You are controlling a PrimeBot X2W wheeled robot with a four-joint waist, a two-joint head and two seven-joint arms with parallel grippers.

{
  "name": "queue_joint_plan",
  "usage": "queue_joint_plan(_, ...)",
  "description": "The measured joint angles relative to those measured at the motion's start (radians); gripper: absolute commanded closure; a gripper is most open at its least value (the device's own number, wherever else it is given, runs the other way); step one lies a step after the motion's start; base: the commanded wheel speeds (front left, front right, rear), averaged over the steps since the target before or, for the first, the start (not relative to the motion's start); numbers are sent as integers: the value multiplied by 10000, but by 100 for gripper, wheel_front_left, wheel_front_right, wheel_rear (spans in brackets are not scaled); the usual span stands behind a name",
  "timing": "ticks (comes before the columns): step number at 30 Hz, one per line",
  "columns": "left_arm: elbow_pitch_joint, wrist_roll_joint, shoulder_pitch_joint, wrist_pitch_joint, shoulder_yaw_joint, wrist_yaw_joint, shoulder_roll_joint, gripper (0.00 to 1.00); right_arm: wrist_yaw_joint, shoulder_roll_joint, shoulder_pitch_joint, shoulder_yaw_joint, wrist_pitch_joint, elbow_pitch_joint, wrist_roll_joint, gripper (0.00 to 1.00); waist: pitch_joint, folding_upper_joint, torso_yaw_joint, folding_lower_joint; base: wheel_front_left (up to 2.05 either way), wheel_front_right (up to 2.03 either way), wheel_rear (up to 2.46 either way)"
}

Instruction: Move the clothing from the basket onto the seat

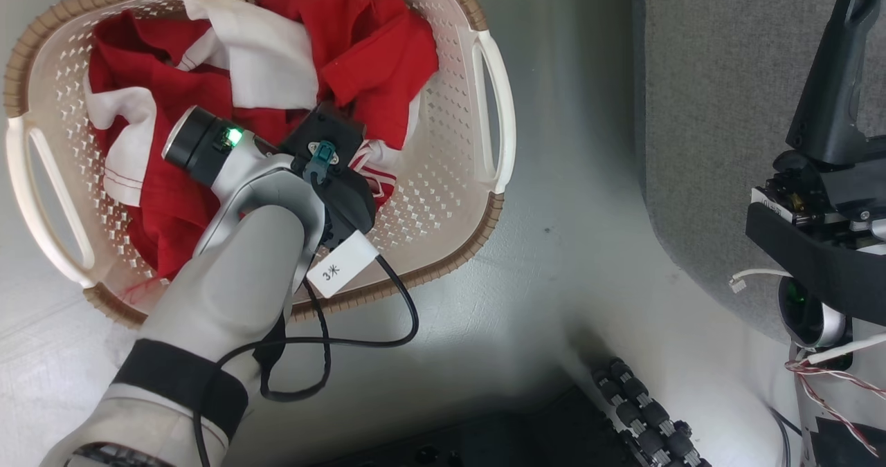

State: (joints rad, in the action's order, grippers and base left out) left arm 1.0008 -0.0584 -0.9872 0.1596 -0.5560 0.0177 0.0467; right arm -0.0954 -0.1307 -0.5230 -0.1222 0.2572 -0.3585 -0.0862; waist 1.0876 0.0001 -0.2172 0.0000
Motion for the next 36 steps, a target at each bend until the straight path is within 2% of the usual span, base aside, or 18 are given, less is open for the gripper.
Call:
queue_joint_plan(6,12,-242,-165,186,-130,-8,2,100,0,27,-55,46,0,178,0,0,3,0,-37,-1,0,0,0)
queue_joint_plan(12,-485,-1195,-63,652,-297,-19,2,100,79,67,-221,81,6,909,-2,0,-273,-1,56,-1,0,0,0)
queue_joint_plan(16,-840,-1465,84,815,-470,-109,2,100,100,104,-220,115,8,1415,-10,0,-607,0,192,-1,0,0,0)
queue_joint_plan(25,-1645,-1868,324,899,-1058,-451,-4,100,167,61,-30,439,6,2596,-29,0,-1798,-1,748,-1,0,0,0)
queue_joint_plan(36,-2711,-1992,320,899,-1114,-639,-21,100,351,36,290,738,4,4034,-380,0,-3354,-1,1408,-2,0,0,0)
